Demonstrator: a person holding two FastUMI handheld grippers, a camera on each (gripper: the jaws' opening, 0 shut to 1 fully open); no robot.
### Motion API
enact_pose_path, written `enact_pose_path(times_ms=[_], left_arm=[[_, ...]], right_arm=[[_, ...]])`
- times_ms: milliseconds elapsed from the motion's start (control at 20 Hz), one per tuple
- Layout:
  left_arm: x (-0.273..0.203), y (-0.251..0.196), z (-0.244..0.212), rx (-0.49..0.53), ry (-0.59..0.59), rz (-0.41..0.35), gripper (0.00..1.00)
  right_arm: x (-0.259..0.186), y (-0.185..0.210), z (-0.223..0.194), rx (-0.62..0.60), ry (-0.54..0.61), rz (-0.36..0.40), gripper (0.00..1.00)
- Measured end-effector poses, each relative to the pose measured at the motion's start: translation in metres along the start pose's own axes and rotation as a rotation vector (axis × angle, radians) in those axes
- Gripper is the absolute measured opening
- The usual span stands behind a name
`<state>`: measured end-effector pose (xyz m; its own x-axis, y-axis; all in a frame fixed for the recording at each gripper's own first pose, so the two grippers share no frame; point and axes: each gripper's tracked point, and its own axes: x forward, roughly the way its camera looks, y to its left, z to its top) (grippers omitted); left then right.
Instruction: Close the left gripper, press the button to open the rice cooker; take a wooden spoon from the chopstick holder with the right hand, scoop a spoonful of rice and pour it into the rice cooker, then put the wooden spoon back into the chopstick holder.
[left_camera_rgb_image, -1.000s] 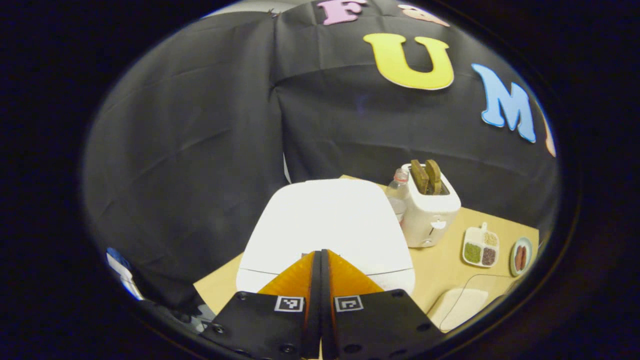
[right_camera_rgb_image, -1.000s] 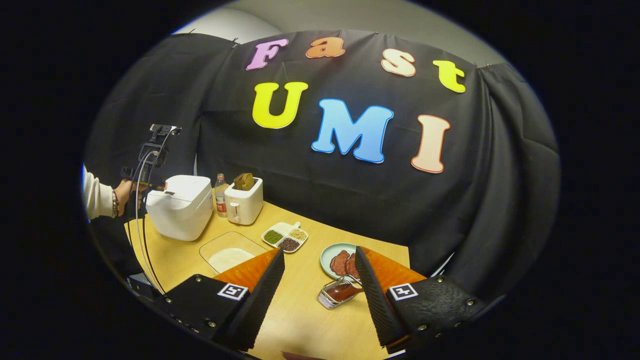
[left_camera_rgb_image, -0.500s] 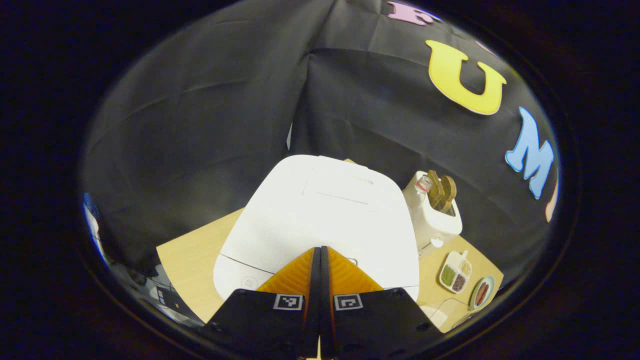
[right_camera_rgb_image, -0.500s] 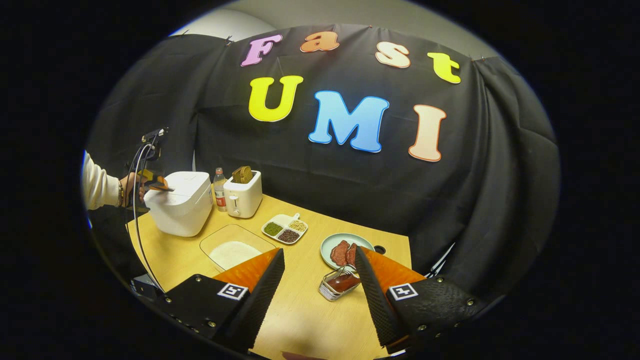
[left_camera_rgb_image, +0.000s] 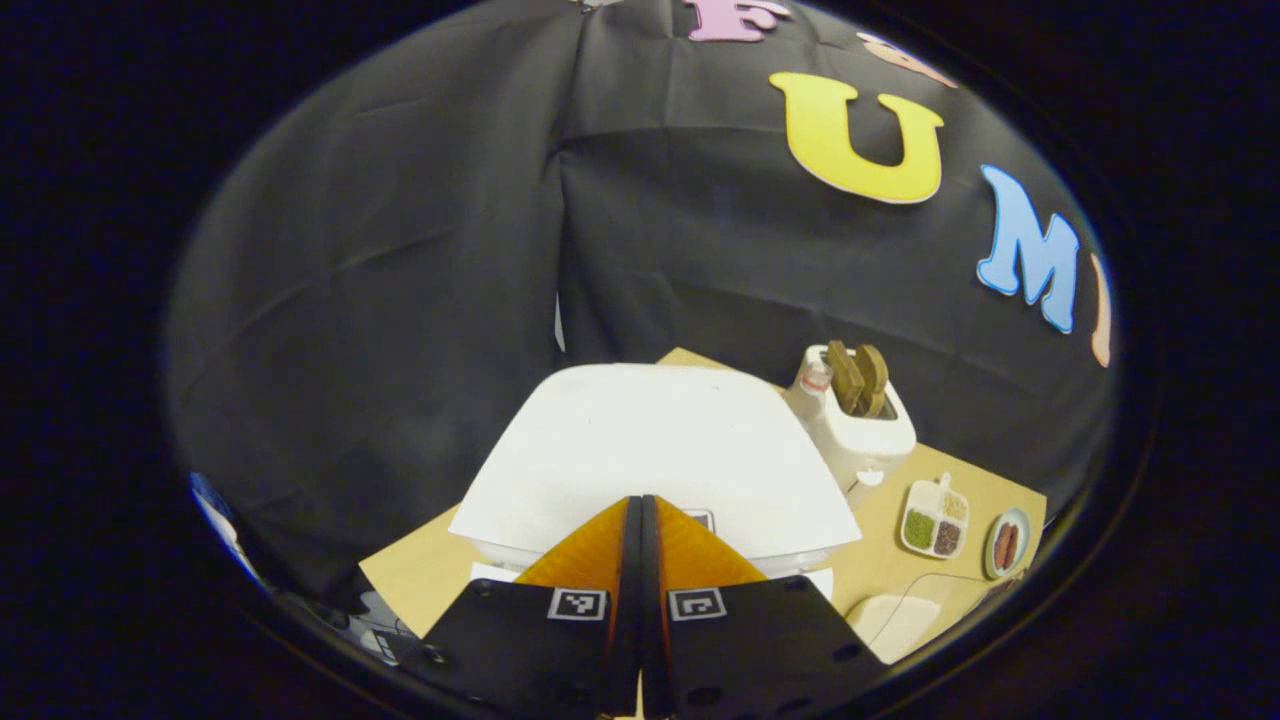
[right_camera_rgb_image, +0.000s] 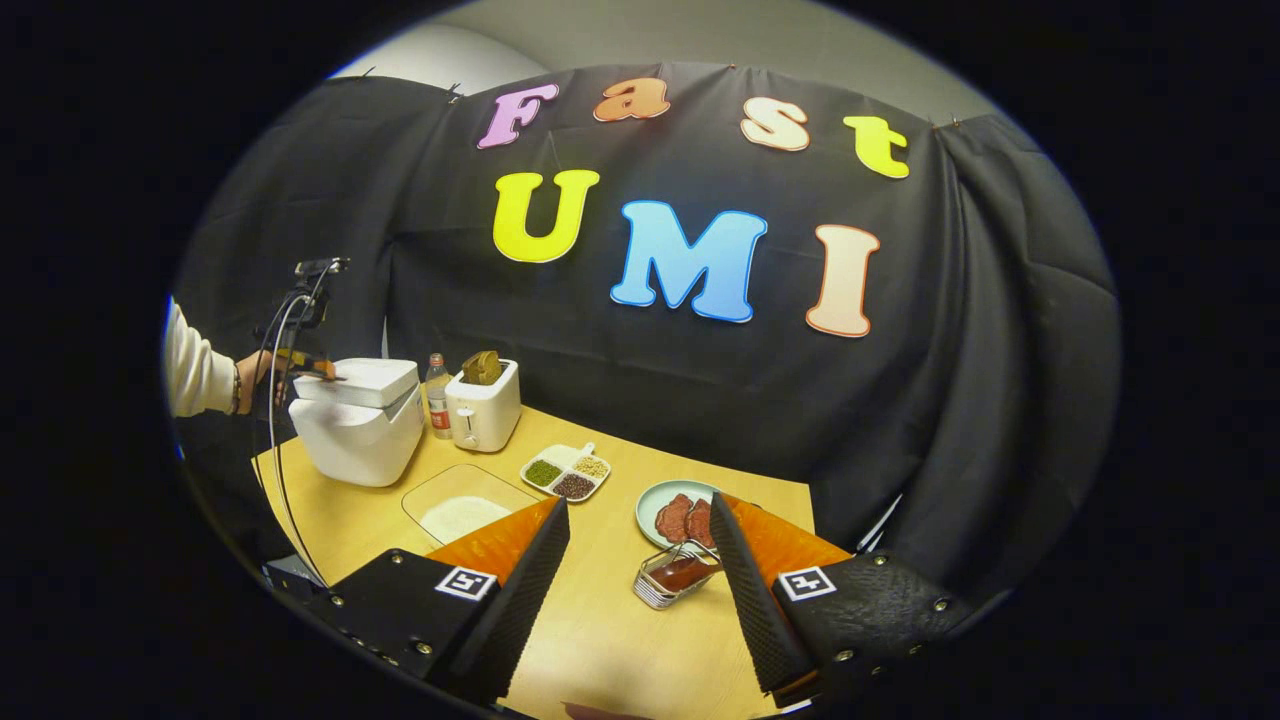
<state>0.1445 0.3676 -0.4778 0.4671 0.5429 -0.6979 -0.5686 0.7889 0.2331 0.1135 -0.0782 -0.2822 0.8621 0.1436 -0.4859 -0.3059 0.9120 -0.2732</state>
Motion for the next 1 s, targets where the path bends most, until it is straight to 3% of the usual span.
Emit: enact_pose_path(times_ms=[500,650,750,800,850,950,1000], left_arm=[[-0.014,0.001,0.102,-0.133,-0.19,-0.089,0.1],[-0.022,0.004,0.131,-0.132,-0.26,-0.077,0.22],[-0.026,0.004,0.133,-0.125,-0.268,-0.083,0.23],[-0.028,0.004,0.136,-0.129,-0.272,-0.087,0.18],[-0.031,0.005,0.137,-0.135,-0.273,-0.093,0.27],[-0.041,0.004,0.133,-0.15,-0.27,-0.109,0.19],[-0.047,0.002,0.131,-0.158,-0.27,-0.123,0.28]], right_arm=[[-0.013,0.026,-0.002,-0.033,0.01,0.024,0.87],[-0.014,0.026,-0.003,-0.038,0.015,0.013,0.87],[-0.015,0.024,-0.002,-0.047,0.009,0.002,0.87],[-0.014,0.023,-0.001,-0.046,0.012,-0.003,0.87],[-0.014,0.022,-0.002,-0.041,0.015,-0.006,0.87],[-0.01,0.017,-0.002,-0.029,0.012,-0.023,0.87],[-0.005,0.01,-0.003,-0.023,0.013,-0.043,0.87]])
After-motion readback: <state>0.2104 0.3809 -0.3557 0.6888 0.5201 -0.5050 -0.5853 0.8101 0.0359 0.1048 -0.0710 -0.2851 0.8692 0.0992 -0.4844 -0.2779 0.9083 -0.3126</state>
